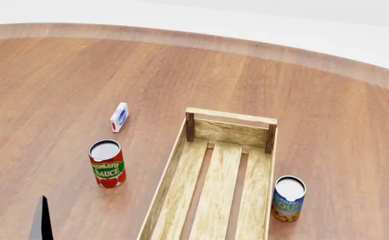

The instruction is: Pick up the butter and put it in the tray.

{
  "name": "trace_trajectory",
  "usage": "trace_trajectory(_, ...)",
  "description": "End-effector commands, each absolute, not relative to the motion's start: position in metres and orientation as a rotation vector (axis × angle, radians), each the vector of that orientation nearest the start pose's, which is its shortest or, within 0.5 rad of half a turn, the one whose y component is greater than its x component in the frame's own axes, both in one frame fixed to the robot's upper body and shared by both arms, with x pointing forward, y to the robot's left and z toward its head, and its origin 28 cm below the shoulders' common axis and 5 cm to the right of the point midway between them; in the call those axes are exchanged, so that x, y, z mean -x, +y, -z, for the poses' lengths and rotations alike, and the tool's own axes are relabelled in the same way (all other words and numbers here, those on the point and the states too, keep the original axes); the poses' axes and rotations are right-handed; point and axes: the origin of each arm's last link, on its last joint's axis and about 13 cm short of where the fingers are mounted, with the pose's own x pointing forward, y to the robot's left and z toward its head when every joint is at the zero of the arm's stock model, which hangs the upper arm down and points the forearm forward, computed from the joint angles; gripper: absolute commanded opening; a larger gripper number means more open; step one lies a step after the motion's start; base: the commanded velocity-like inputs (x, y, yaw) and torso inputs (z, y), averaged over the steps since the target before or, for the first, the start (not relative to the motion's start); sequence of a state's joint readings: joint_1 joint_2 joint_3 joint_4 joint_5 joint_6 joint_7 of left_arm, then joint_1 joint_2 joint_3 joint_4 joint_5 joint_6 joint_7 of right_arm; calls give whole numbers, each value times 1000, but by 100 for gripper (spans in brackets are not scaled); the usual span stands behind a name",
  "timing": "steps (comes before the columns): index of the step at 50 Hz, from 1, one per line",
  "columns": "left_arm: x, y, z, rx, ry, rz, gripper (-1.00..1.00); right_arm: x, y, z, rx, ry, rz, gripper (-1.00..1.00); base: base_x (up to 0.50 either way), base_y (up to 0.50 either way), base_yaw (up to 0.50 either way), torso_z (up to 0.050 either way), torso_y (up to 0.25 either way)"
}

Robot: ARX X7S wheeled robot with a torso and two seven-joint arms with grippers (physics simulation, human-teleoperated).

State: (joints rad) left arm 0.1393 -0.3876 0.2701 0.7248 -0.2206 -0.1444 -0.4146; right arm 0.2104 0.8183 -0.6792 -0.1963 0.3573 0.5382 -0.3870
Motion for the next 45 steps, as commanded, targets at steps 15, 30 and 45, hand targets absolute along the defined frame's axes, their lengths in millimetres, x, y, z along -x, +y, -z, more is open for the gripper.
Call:
trace_trajectory(15,-155,201,-121,12,-340,47,100,-154,-177,-70,534,551,-976,-100,0,0,0,0,0)
trace_trajectory(30,-154,203,-124,15,-347,44,100,-106,-175,-114,494,323,-987,-100,0,0,0,0,0)
trace_trajectory(45,-153,203,-126,15,-350,44,100,-84,-176,-128,497,213,-956,-100,0,0,0,0,0)
